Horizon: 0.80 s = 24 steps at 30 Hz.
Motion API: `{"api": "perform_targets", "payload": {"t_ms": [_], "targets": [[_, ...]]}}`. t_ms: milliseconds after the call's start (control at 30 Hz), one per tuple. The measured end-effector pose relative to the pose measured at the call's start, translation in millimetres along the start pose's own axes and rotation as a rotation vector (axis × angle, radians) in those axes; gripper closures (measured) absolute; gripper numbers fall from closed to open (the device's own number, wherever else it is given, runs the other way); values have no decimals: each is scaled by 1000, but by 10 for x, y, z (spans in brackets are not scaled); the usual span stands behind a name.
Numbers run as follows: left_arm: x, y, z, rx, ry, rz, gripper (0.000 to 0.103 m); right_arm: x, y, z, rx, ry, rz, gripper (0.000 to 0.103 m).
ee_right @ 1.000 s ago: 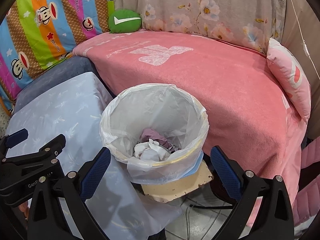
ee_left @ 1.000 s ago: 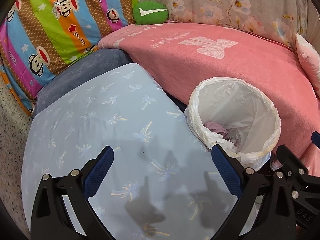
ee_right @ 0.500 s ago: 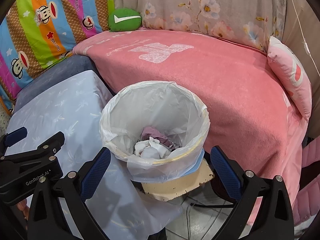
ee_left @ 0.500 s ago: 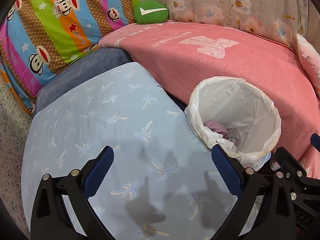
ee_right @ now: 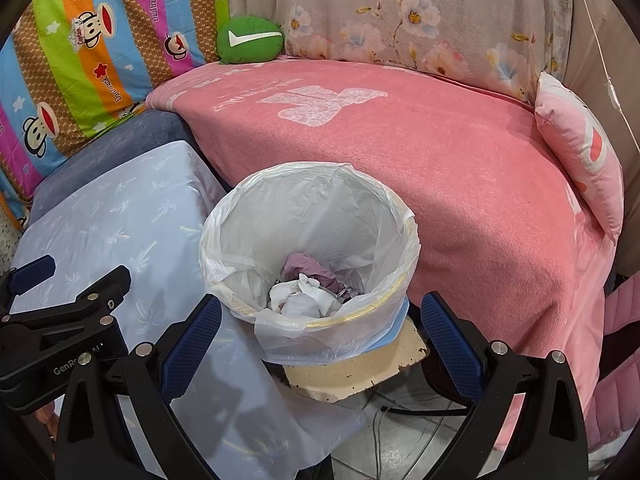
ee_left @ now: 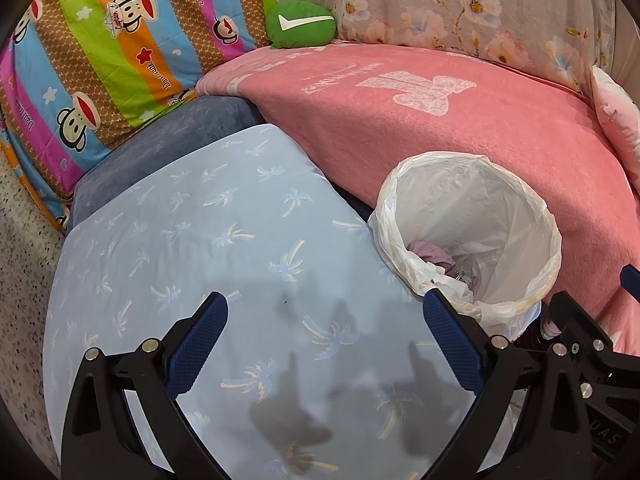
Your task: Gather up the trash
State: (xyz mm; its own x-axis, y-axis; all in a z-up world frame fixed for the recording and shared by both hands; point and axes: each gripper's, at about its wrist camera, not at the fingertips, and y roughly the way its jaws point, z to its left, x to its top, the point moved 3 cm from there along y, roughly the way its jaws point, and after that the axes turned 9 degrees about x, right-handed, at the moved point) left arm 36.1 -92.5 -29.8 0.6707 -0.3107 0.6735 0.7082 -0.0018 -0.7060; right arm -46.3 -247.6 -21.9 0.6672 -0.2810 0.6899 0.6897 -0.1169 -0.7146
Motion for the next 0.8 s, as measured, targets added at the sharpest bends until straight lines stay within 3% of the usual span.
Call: {"api": "perform_targets", "payload": {"t_ms": [800], "targets": [[-46,25,-10,-10,3,26,9,-6,18,-14,0,0,1,5]]}}
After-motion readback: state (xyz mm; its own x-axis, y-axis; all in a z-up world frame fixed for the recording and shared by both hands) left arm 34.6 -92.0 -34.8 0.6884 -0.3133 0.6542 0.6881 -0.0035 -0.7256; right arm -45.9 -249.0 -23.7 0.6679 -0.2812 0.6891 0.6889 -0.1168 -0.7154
